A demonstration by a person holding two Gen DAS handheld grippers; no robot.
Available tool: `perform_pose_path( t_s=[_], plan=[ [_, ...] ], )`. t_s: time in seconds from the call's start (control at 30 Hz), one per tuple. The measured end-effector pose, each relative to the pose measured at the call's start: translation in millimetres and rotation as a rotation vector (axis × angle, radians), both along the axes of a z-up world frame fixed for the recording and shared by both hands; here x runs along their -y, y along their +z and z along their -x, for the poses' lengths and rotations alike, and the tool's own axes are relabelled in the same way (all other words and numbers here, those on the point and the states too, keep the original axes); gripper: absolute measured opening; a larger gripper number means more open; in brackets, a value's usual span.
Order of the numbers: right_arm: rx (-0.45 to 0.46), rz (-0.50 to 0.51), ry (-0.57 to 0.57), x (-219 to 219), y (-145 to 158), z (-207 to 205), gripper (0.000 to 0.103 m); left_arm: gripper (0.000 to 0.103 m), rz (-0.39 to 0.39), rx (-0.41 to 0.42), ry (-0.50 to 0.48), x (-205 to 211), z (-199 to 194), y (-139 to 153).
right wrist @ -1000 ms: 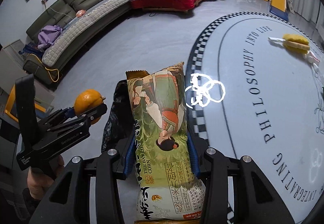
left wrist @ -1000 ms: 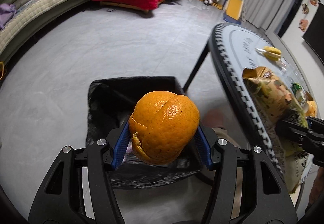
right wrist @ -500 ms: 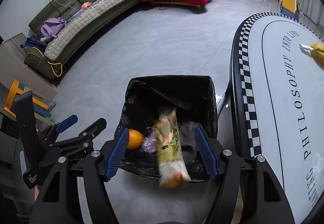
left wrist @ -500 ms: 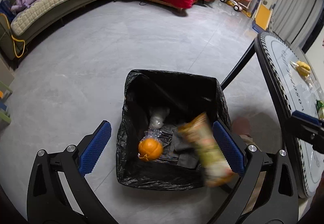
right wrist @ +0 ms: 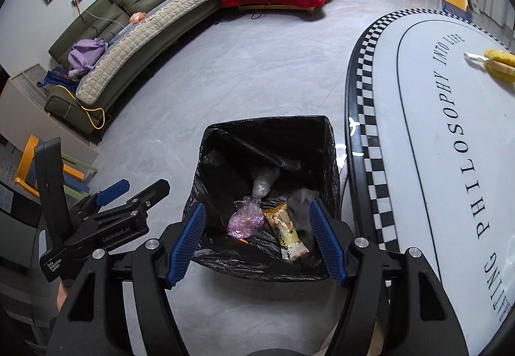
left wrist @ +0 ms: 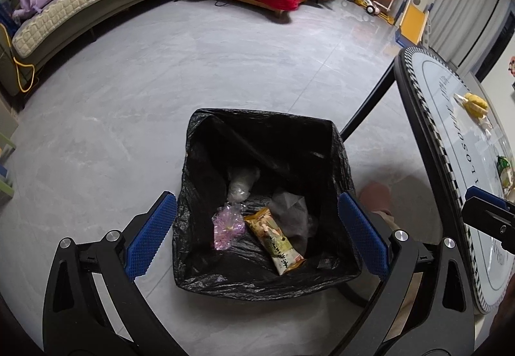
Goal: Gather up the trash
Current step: 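Move both tools back over the table toward the yellow paper cup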
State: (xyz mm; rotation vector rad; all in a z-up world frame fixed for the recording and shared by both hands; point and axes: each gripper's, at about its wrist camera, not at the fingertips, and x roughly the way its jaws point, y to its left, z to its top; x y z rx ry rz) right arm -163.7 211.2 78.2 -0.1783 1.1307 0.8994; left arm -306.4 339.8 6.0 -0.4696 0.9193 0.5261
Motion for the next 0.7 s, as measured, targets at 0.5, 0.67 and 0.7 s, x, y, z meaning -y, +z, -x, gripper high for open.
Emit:
perform_pose_path(
  t_s=[0.5,0.67,0.7],
  plan=[
    [0.053,-0.017,-0.154,106,25,-57,0.068,0.097,0.026,0.053,-0.210,85,-83,34],
    [0.068,-0.009,-0.242,158,33,-86,0.068,0.097,0.041,0.053,-0.290,125,-126,44],
    [0.071,-0.008,-0.257,168,35,-90,0.068,0.097,0.041,0.051,-0.305,134,-134,47]
  ],
)
